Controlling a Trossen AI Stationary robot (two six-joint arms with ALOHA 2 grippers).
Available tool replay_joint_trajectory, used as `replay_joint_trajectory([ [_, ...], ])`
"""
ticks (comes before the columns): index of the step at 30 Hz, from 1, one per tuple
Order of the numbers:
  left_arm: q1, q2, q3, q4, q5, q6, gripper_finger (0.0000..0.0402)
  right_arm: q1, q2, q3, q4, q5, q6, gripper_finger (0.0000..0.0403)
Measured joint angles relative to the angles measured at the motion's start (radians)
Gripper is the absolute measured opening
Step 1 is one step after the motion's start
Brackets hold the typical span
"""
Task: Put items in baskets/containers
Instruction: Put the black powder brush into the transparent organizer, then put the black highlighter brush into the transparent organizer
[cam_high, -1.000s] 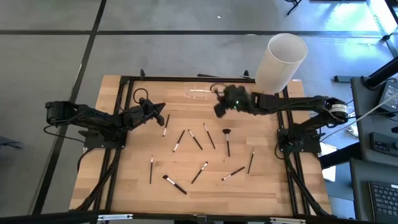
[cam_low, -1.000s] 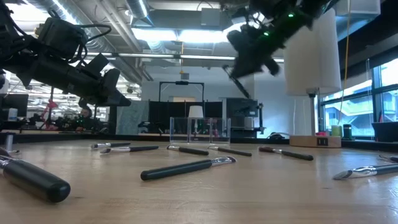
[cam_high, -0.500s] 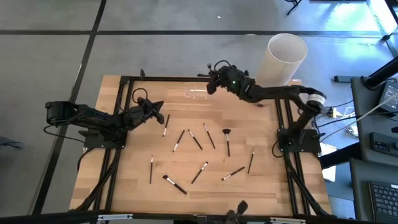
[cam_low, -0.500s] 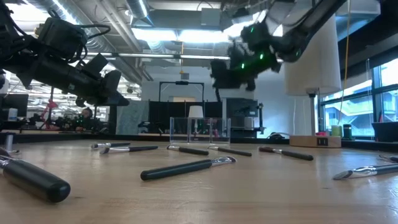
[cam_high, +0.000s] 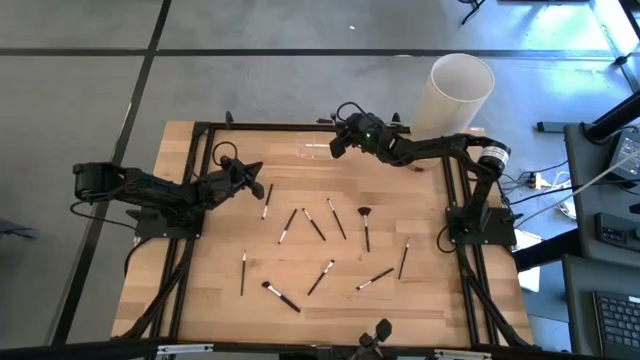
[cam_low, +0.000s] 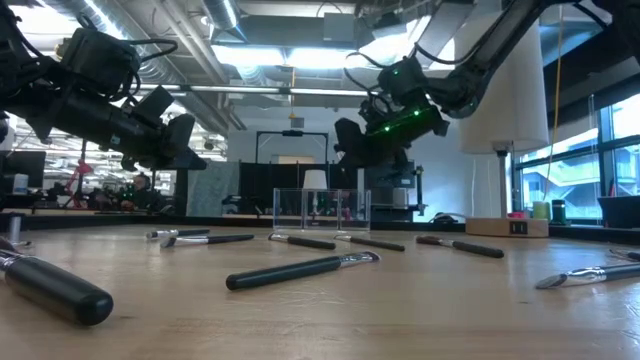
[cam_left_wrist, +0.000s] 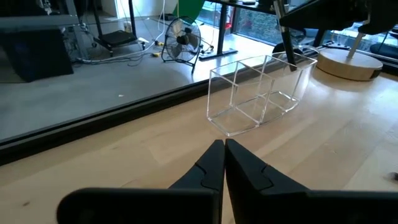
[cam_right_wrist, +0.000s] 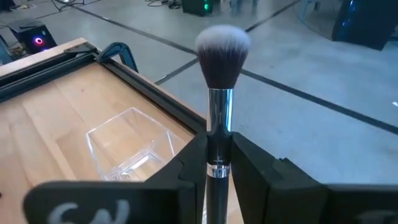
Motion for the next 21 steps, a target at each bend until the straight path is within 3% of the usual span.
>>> replay_joint_trajectory([
  [13, 0.000, 0.000, 0.000, 0.000, 0.002, 0.007, 0.0009, -0.002, -0.012, 0.000, -0.063, -0.027, 0.020, 0.0141],
  [21, 0.000, 0.000, 0.000, -0.001, 0.032, 0.007, 0.0008, 0.039, -0.259, 0.000, -0.330, -0.070, 0.029, 0.0140],
])
